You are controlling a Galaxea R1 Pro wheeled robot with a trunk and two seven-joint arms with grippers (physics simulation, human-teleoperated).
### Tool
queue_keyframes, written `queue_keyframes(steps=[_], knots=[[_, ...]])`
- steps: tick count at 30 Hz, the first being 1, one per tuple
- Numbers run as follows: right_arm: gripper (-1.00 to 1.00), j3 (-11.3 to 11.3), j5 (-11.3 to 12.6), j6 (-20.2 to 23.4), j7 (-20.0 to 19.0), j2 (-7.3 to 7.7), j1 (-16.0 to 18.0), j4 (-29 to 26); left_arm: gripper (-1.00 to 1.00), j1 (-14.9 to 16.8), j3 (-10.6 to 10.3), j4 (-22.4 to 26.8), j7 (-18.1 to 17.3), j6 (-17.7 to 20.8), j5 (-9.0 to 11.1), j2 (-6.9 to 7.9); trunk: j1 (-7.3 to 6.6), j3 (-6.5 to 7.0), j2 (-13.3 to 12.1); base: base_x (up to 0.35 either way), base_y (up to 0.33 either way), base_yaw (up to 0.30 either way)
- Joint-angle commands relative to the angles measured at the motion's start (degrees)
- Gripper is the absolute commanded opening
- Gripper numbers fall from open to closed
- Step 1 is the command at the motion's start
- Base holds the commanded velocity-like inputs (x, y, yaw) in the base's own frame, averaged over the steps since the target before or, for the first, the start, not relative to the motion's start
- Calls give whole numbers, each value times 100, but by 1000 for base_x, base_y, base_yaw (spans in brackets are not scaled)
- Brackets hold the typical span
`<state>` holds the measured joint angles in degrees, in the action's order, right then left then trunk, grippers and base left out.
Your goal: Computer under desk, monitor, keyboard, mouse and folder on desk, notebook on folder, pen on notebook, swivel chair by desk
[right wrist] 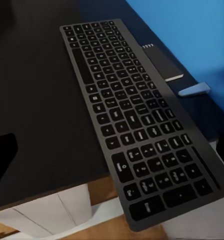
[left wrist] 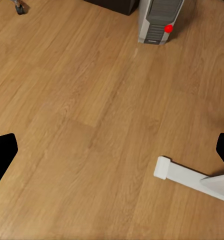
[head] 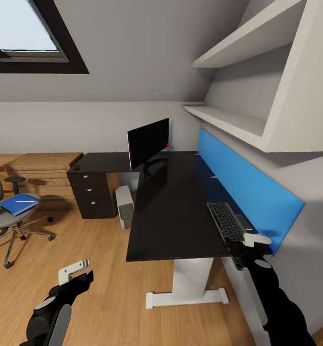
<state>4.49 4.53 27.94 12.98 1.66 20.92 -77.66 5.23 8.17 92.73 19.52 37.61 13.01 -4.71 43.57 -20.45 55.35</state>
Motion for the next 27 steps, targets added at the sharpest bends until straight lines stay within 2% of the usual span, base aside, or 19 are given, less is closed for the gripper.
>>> queue_keyframes(steps=[1, 5, 8, 12, 17, 22, 27], knots=[[100, 67, 119, 22, 40, 6, 5, -6, 100, 4, 3, 8, 43, 17, 61, -5, 1, -7, 5, 0, 0, 0], [100, 350, 434, 20, 34, 13, 5, -11, 100, 4, 0, 8, 43, 13, 61, -19, 1, -7, 5, 0, 0, 0], [100, 505, 668, 19, 31, 24, 5, -23, 100, 4, -8, 8, 45, 11, 61, -30, 67, -61, 126, 0, 0, 0], [100, 708, 811, 18, -14, 29, -1, -24, 100, 4, -20, 8, 50, 10, 61, -36, 154, -133, 286, 0, 0, 0], [100, 1066, 1101, 18, -283, 13, -51, -6, 100, 4, -24, 8, 51, 10, 61, -38, 264, -223, 487, 0, 0, 0], [100, 1498, 1699, 48, -681, 17, -145, -1, 100, 4, -25, 8, 52, 10, 61, -39, 374, -312, 687, 0, 0, 0], [100, 1656, 1898, 65, -774, 18, -222, -3, 100, 4, -25, 8, 61, 10, 61, -39, 484, -402, 888, 0, 0, 0]])
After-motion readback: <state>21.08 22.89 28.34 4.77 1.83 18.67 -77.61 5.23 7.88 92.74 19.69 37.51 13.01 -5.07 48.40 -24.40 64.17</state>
